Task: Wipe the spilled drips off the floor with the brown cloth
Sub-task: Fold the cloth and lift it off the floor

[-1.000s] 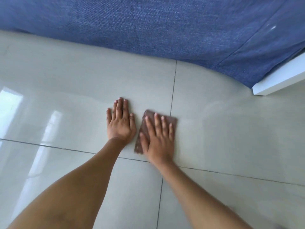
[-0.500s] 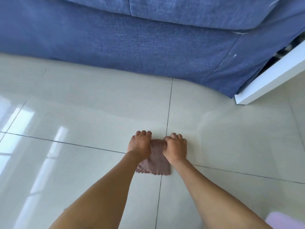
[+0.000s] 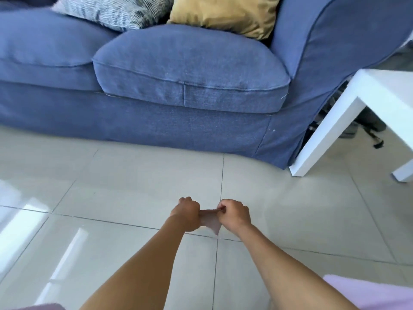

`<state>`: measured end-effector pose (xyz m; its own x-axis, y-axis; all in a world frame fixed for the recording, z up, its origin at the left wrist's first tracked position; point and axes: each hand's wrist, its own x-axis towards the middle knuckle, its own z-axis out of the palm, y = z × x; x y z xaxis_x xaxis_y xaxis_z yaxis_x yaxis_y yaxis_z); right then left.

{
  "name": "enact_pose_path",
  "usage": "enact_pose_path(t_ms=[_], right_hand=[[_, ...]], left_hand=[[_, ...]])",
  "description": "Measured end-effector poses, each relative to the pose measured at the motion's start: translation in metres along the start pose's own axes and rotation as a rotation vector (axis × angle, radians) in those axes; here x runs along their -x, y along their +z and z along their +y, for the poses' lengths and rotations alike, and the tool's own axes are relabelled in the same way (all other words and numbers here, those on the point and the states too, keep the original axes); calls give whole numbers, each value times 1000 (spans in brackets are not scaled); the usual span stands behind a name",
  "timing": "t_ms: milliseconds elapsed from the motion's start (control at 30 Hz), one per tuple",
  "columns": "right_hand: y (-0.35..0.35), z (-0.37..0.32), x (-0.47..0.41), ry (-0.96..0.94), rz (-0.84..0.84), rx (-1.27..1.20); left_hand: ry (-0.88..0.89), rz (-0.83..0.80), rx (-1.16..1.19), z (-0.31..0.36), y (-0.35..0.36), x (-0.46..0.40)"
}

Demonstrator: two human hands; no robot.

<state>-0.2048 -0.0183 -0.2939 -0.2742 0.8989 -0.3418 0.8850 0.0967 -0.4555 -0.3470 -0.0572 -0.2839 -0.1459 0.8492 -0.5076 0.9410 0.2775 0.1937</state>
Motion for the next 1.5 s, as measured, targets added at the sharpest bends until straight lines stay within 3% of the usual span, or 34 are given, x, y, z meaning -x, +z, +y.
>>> enact_pose_path(t_ms=[233, 567, 733, 1000, 1233, 1500], right_hand=[[-86, -42, 35, -80, 221, -133], [-230, -52, 96, -230, 469, -287], [-294, -31, 133, -240, 617, -386], [-381, 42, 186, -180, 835, -640], [-429, 126, 250, -71, 1049, -761], [-436, 196, 266, 135, 1116, -672]], left_hand=[[0, 188, 103, 25, -82, 60], [240, 578, 309, 91, -189, 134], [329, 646, 485, 143, -224, 164], [519, 545, 697, 254, -244, 191], [723, 337, 778, 362, -223, 219], [691, 40, 955, 431, -182, 221]])
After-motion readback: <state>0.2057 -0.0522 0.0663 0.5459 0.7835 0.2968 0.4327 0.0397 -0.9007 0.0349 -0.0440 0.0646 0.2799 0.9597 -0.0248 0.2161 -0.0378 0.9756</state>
